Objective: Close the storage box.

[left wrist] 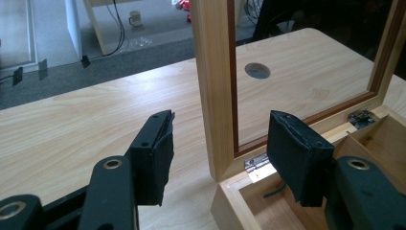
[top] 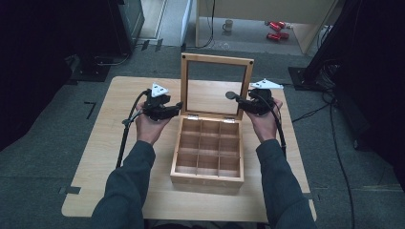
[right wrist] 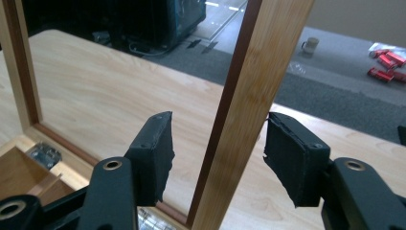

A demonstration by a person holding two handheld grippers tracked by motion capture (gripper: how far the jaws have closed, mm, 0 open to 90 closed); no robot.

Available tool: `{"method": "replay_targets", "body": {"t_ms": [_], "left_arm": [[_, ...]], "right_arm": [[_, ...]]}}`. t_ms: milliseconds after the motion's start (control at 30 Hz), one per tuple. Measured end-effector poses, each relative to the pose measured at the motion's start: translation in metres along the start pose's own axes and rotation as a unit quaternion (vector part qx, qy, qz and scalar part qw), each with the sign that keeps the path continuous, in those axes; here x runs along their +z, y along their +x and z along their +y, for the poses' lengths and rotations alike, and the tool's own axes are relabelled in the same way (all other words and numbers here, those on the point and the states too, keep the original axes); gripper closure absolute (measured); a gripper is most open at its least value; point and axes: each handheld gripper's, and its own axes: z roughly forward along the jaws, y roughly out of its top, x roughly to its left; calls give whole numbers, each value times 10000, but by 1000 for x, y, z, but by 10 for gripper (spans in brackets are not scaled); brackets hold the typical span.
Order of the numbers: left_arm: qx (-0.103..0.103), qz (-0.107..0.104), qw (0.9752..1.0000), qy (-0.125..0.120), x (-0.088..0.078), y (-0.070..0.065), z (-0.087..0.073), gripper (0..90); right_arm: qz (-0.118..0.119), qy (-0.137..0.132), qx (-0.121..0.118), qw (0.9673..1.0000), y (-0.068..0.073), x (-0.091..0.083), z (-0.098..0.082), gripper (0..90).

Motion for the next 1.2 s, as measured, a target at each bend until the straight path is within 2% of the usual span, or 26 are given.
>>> {"method": "replay_targets", "body": {"t_ms": [100, 167, 333, 500, 667, 933, 1200], "left_arm": [[19, 13, 10000, 8, 0, 0, 1, 426], [30, 19, 10000, 12, 0, 0, 3, 427], [13, 48, 10000, 29, 1, 1, 5, 428], [14, 99, 9999, 75, 7, 3, 7, 438], [-85, 146, 9997, 192, 16, 9, 9, 470], [-58, 44, 10000, -42, 15, 2, 21, 478], [-6, -4, 10000, -39, 20, -6, 28, 477]], "right_arm": [[60, -10, 56, 10000, -4, 2, 0, 457], [71, 73, 6, 9999, -6, 5, 0, 456], [91, 84, -148, 9998, -6, 11, 9, 454], [145, 89, -199, 9997, -9, 15, 12, 475], [198, 18, -232, 9995, -11, 12, 12, 517], [186, -144, -331, 9992, -9, 4, 7, 544], [171, -236, -413, 9987, -6, -4, 5, 545]]}}
